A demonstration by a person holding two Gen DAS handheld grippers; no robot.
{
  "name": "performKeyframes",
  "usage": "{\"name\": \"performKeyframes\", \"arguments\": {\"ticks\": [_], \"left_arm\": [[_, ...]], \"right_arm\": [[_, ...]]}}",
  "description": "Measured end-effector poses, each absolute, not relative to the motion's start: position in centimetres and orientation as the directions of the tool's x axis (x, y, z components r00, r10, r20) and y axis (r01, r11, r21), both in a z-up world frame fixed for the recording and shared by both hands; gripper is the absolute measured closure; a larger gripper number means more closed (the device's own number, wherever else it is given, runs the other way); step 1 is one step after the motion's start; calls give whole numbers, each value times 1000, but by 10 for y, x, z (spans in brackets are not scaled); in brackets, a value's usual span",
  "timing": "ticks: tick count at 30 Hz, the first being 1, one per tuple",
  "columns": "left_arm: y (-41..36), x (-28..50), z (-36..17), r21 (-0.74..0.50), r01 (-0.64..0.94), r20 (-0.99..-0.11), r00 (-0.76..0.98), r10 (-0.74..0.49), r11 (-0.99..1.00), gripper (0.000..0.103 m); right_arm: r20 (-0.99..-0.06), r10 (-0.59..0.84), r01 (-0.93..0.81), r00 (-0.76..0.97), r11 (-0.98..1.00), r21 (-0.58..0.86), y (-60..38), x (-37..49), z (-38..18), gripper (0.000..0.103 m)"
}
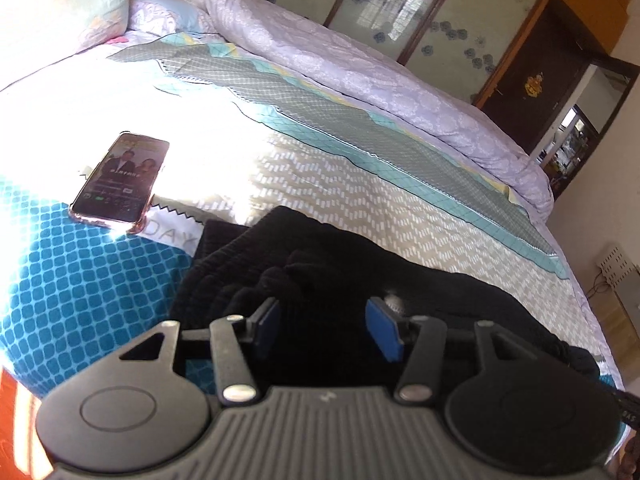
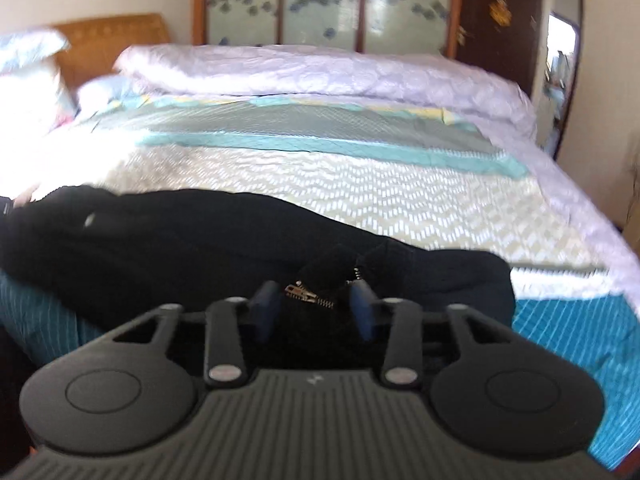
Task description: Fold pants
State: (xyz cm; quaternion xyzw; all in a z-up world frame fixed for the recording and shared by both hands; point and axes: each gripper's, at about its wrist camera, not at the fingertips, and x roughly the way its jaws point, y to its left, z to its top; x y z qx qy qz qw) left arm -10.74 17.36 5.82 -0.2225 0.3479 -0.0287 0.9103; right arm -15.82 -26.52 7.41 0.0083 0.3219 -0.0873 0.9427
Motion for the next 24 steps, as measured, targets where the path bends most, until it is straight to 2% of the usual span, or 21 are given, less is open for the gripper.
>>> {"name": "performKeyframes", "arguments": {"ticks": [2,4,5,8,10,12,13,14,16,19,21,24], "left_arm": [[182,-109,59,-436,-118,-616,762,-200,892,54],[190,-111,59,-453,-134,-614,764,-200,881,54],[195,-114,59,-461,-145,-612,766,-195,876,53],[211,-122,56,-473,-193,-611,775,-162,860,45],[223,-123,49,-519,-206,-605,774,-186,829,41],[229,-117,36,-566,-239,-626,747,-223,789,29],[230,-112,28,-590,-252,-637,730,-250,767,20],[229,-108,20,-612,-254,-639,717,-279,749,19],[226,-102,6,-634,-273,-650,695,-308,723,19],[226,-97,-1,-670,-269,-624,709,-328,692,18],[225,-92,-2,-692,-267,-608,717,-342,671,21],[222,-83,-6,-684,-283,-622,708,-335,672,40]], "right_arm": [[-659,-171,238,732,971,13,-280,-141,54,79],[-738,-198,282,645,959,-12,-288,-127,20,78],[-713,-210,273,668,962,-28,-285,-131,16,78],[-737,-233,267,635,961,-74,-271,-126,34,75],[-698,-175,235,694,972,-9,-261,-132,53,75],[-674,-81,187,734,978,87,-249,-128,67,74],[-665,-20,159,746,976,149,-241,-121,70,74],[-663,42,133,747,968,211,-233,-108,71,74],[-666,162,70,728,949,307,-205,-79,64,75],[-654,275,-16,705,928,373,-157,-37,50,77],[-640,329,-45,694,907,418,-131,-13,40,77],[-634,398,-26,662,858,512,-108,15,20,77]]}}
